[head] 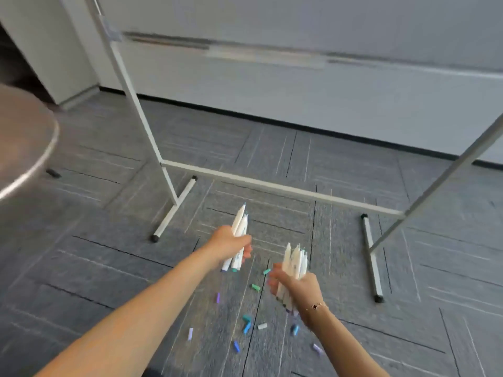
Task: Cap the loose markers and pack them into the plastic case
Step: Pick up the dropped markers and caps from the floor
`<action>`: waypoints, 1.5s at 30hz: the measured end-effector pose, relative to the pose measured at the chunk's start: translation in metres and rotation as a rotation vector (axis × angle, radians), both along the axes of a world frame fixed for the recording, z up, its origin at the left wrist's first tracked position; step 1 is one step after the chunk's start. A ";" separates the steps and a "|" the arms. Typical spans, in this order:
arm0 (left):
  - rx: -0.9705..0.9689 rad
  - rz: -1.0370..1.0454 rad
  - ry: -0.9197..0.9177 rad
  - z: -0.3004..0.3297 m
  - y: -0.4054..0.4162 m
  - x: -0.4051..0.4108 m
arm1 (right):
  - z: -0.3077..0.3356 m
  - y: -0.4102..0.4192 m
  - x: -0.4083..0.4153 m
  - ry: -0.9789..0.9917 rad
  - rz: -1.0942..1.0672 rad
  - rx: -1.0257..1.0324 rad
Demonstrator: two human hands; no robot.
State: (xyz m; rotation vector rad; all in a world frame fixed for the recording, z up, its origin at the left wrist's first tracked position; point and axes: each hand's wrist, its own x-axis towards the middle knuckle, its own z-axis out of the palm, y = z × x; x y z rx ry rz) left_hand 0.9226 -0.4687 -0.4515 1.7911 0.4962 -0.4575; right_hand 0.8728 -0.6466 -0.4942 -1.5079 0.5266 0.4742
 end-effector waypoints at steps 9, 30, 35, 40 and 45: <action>0.048 0.138 -0.254 0.210 0.002 -0.091 | 0.216 0.019 -0.034 -0.320 0.185 0.050; -0.153 1.027 -0.196 0.421 0.387 -0.449 | 0.426 0.415 -0.219 -0.335 1.158 0.079; -0.141 1.184 -0.143 0.394 0.485 -0.495 | 0.433 0.534 -0.256 -0.479 1.352 -0.060; -0.101 1.259 -0.155 0.351 0.532 -0.506 | 0.414 0.622 -0.286 -0.599 1.417 -0.374; 0.123 1.253 -0.030 0.326 0.533 -0.494 | 0.392 0.666 -0.306 -0.574 1.474 -0.529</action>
